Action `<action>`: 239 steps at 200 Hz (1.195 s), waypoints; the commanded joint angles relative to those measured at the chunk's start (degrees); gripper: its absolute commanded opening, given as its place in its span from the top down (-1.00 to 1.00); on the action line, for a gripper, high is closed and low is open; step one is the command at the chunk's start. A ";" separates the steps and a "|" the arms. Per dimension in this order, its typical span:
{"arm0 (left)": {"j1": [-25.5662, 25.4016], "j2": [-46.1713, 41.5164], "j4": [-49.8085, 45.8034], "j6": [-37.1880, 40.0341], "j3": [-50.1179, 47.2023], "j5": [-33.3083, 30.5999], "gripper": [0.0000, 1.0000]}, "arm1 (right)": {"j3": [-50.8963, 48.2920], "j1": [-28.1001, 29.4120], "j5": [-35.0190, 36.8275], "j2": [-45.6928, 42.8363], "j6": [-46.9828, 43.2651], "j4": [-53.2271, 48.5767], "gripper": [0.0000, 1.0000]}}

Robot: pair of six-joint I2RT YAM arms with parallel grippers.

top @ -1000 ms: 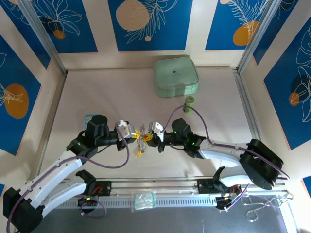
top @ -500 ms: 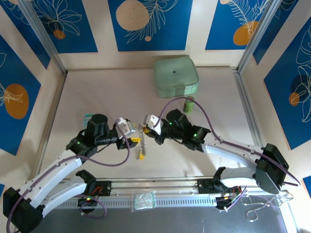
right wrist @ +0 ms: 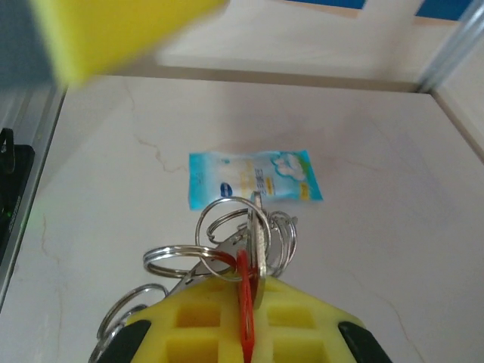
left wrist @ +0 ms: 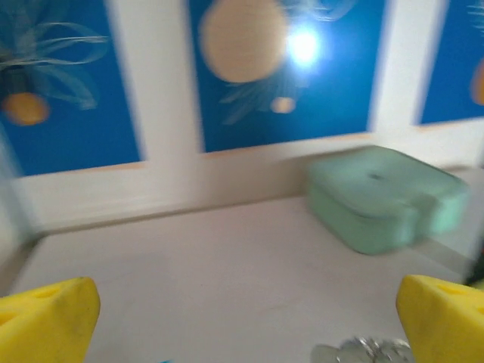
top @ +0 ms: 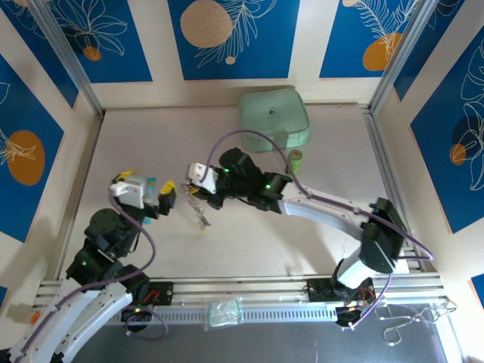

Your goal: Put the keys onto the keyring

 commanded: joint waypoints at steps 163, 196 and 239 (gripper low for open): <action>0.45 5.77 -1.29 -4.78 -1.54 -17.76 -0.99 | -15.33 -8.28 15.24 -2.67 -12.58 -12.12 1.00; 0.61 7.30 -1.20 -6.21 -1.33 -16.82 -0.99 | -20.88 -10.24 20.62 -6.59 -14.54 -17.44 1.00; 0.85 6.95 -2.53 -9.04 -3.24 -16.84 -0.99 | -25.82 -11.13 31.25 -8.46 -17.34 -24.76 1.00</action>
